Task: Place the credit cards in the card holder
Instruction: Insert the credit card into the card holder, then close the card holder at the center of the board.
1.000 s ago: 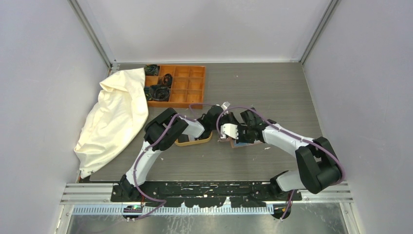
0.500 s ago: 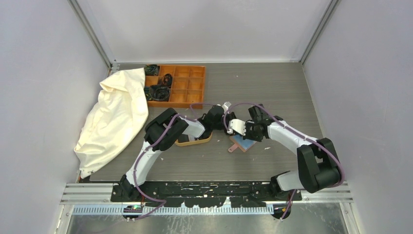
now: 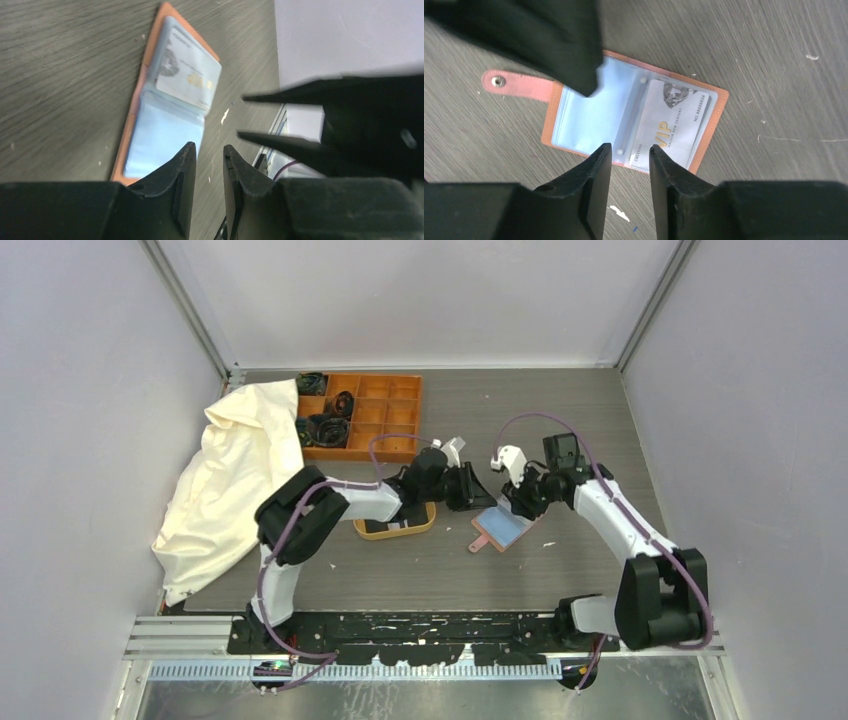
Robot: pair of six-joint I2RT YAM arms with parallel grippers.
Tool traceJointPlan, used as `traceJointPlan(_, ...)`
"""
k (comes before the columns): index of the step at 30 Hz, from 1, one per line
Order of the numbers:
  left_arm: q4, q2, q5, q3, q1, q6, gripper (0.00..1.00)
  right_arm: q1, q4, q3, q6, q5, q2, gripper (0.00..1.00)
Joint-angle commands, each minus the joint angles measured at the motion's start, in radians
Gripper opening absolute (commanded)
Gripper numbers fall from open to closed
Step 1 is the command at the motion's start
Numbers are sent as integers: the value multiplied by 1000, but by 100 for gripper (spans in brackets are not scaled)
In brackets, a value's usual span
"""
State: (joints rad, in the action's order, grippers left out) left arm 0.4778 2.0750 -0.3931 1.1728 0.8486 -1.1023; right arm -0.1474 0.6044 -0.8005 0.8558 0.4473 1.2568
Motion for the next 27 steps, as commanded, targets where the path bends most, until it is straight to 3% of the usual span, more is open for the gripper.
traceJointPlan(1, 9, -201, 78, -84, -5, 162, 28, 45, 49, -154, -249, 38, 134, 44)
traceJointPlan(4, -11, -324, 125, -153, -2, 250, 29, 84, 137, -252, -350, 25, 254, 52)
traceJointPlan(10, -17, -601, 209, -349, -5, 446, 33, 167, 185, -304, -399, -12, 384, 60)
traceJointPlan(14, 48, -754, 256, -497, -17, 535, 61, 185, 182, -312, -415, -46, 419, 64)
traceJointPlan(16, 106, -808, 261, -576, -40, 502, 93, 187, 185, -317, -417, -64, 440, 64)
traceJointPlan(17, 139, -830, 256, -618, -53, 472, 99, 187, 187, -320, -417, -70, 451, 64)
traceJointPlan(21, 294, -866, 151, -750, -101, 375, 97, 189, 221, -336, -407, -69, 491, 63)
traceJointPlan(25, 266, -873, 85, -802, -80, 286, 79, 189, 271, -354, -388, -40, 530, 60)
traceJointPlan(27, 230, -891, 149, -831, -5, 272, 75, 189, 308, -367, -381, -17, 547, 56)
